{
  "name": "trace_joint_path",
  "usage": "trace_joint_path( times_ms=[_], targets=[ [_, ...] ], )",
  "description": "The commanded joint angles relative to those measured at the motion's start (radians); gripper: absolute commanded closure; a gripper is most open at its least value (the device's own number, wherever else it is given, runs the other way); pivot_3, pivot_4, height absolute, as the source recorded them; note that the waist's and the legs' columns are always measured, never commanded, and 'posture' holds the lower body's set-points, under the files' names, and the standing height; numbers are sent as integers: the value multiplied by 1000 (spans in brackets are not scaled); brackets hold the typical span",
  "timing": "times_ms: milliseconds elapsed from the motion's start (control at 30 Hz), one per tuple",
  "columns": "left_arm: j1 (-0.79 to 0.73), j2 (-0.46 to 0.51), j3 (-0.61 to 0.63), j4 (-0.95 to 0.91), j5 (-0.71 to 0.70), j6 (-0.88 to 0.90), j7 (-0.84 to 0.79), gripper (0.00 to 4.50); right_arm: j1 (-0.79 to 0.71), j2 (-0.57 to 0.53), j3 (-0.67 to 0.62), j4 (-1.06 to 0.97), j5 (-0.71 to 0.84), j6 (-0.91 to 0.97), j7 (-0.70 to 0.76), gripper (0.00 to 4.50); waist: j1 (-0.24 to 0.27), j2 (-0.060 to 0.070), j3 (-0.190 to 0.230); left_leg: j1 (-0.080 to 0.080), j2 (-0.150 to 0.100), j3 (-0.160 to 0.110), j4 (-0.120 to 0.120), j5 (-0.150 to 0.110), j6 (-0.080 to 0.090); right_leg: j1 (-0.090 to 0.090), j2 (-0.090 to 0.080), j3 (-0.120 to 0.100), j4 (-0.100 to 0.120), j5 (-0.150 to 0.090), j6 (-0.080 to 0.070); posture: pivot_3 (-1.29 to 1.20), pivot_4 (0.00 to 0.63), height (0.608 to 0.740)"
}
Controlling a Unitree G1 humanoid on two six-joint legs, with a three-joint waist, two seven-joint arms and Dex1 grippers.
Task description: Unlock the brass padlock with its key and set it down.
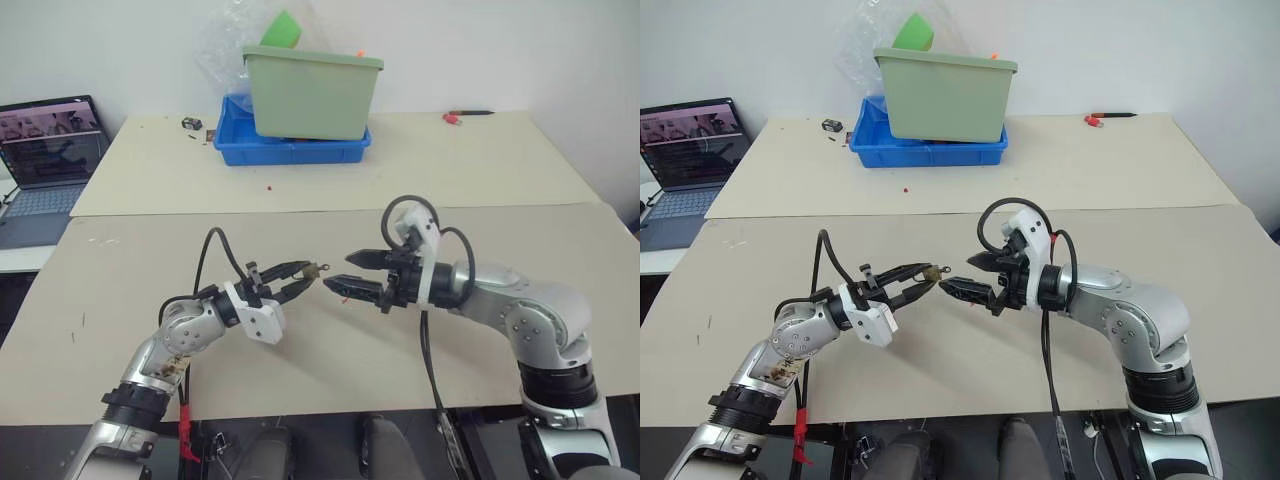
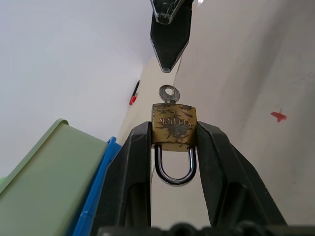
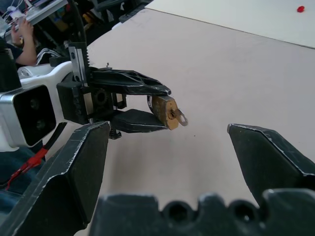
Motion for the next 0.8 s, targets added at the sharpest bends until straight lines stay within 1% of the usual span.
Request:
trace_joint_path(
  times_ms=[33,333,767,800],
  targets=[
    [-28,19,-13,-25,-18,-26,0,3682,-40,12,-5,11,28,5,22,0,0,0,0,0,0,0,0,0,0,0,0,0,0,0,0,0,150,740],
    [-40,40,-37,-24,-14,-36,6,3682,-74,0,10,61,32,43,63,0,-1,0,0,0,0,0,0,0,0,0,0,0,0,0,0,0,150,740],
    [-31,49,-36,-39,-18,-42,15,3682,-81,-5,40,99,2,26,93,0,-1,0,0,0,0,1,0,0,0,-1,0,1,0,0,0,0,150,740],
    [-30,50,-36,-39,-17,-43,16,3682,-83,-5,40,100,3,27,94,259,-1,0,0,0,0,1,0,0,0,-1,0,1,0,0,0,0,150,740]
  ],
)
